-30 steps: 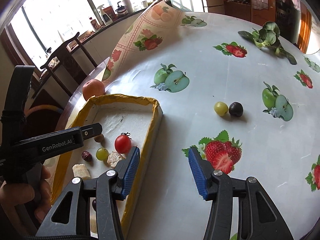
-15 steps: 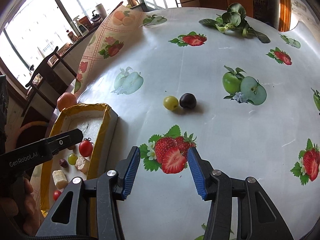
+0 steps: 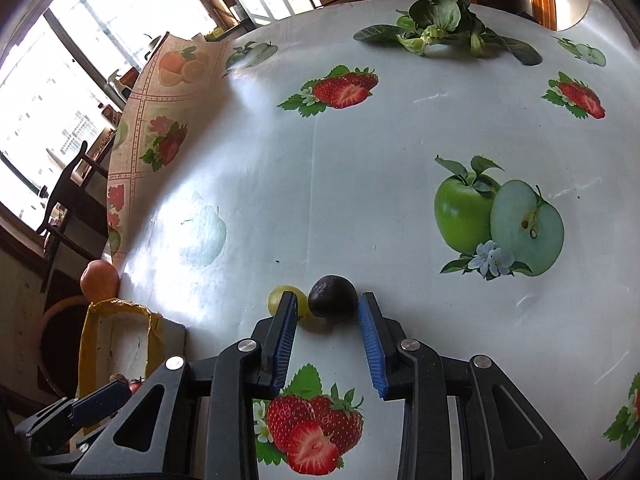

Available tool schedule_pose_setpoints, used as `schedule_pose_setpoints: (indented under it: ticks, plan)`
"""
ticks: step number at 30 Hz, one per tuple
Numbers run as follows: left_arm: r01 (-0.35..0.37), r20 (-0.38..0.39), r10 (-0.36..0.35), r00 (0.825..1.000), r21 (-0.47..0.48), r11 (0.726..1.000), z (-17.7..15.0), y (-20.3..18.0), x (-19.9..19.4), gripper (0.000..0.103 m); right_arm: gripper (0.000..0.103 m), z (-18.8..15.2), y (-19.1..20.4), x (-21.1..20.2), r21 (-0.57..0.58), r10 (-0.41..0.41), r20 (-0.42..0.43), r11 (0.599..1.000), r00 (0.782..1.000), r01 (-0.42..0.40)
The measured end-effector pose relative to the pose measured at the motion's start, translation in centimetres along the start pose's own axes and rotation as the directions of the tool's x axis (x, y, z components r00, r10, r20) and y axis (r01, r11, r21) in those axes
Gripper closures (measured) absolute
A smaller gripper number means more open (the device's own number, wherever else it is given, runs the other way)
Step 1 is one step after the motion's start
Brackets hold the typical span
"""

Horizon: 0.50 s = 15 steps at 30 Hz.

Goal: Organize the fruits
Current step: 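Grasp the dark grape with the right gripper while the left gripper grasps the yellow-green grape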

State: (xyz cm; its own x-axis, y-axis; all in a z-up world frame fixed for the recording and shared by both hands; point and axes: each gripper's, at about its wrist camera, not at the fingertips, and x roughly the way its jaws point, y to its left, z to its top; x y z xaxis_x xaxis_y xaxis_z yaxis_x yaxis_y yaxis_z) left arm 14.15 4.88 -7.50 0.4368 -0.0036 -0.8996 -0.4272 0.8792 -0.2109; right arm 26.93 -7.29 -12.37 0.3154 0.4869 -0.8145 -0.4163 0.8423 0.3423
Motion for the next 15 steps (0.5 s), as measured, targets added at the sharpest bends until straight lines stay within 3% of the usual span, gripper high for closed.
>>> schedule_pose_setpoints:
  ticks: [3, 15]
  plan:
    - [0.012, -0.005, -0.012, 1.000, 0.018, 1.000, 0.9, -1.2, 1.0, 0.049, 0.082, 0.1, -0.4, 0.0, 0.005, 0.022, 0.015, 1.000, 1.000, -0.022]
    - [-0.003, -0.061, 0.011, 0.998, 0.125, 0.992, 3.3, -6.5, 8.3, 0.049, 0.082, -2.8, -4.9, -7.3, 0.058, 0.001, 0.093, 0.998, 0.996, -0.007]
